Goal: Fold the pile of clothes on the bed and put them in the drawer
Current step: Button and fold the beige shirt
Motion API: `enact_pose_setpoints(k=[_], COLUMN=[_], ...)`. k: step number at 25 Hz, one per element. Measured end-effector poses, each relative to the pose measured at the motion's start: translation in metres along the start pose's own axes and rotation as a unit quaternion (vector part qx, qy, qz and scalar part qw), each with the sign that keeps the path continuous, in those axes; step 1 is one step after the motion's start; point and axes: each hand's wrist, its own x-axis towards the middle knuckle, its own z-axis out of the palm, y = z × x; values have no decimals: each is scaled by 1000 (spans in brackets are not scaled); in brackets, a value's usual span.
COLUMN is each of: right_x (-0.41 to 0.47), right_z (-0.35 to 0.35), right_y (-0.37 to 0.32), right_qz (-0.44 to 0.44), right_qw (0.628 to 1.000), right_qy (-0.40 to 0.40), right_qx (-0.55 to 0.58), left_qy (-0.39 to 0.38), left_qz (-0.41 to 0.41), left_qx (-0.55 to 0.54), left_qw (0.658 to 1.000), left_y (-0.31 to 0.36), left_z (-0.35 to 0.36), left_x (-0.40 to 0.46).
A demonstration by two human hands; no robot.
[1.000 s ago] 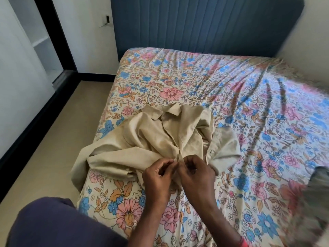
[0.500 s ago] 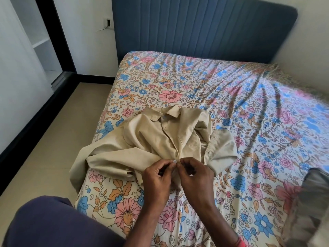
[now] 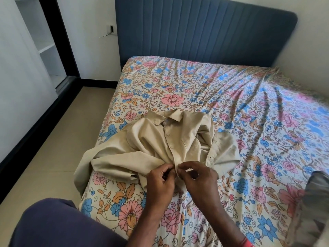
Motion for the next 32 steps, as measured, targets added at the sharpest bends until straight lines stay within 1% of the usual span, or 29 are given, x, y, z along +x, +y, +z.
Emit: enact_pose_setpoints(k=[3,5,6,9,11,13,15,18,20,21,23,25,27,29,30,31,32], right_x=[-1,-1,-1,4,8,12,13,10,7,6,3,4,8,16,22,29,36], right_z=[2,4,5,1,-2,-4,-2,1,-3,-9,-24,-41,-55,-67,-74,-81,-90], right_y=[5,6,6,6,8,10,11,15,15,16,23,34,43,48,49,46,41], right_qz=[-32,-37,-27,52,69,52,39,34,-2,-35,-91,-120,-159,-181,-187,-188,-182], right_qw=[999,999,999,993,989,992,995,998,1000,997,975,945,920,908,908,912,919], right_qy=[-3,-9,-11,-34,-53,-70,-71,-26,-27,-56,-139,-180,-191,-186,-175,-163,-159], right_qx=[-39,-38,-17,99,122,89,56,37,4,-35,-149,-244,-303,-329,-331,-326,-311], left_qy=[5,7,2,-26,-44,-58,-62,-15,11,-3,-88,-173,-200,-202,-197,-196,-203], left_qz=[3,-7,-16,-37,-68,-104,-114,-106,-50,-11,30,24,38,38,28,18,0], left_qx=[3,1,-8,-26,-48,-74,-81,-79,-7,48,143,207,290,401,427,420,367], left_qw=[1000,1000,1000,999,996,990,988,991,999,999,985,963,935,893,882,886,908], left_y=[4,1,-1,0,1,-3,-5,-6,-3,-3,-2,-4,-7,-8,-5,1,8], left_z=[-1,-1,-1,-1,-1,-2,-3,1,-3,-9,-26,-43,-52,-56,-60,-66,-74], left_x=[0,2,2,1,1,4,7,7,5,6,8,9,10,13,17,22,29])
